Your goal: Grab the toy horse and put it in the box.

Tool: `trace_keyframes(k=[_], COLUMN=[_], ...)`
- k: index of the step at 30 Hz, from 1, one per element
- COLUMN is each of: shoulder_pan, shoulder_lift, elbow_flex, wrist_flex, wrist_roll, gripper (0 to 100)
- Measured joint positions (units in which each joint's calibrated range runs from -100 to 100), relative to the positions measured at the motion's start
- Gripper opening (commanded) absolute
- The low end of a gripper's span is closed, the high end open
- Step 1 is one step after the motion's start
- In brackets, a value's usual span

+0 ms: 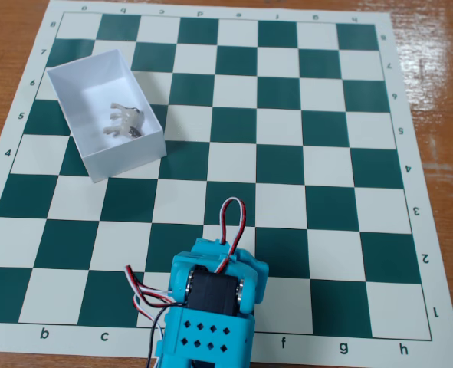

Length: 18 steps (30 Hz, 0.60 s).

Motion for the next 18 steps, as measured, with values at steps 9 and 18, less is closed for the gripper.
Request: trace_keyframes(k=[9,18], shoulder_pan=[0.5,-2.3], shoulder_lift=[0.0,0.0], elbow_flex=[0.0,0.0], wrist_flex=[0.1,0.1], wrist_roll=[-0.1,-0.1], gripper=[0,0])
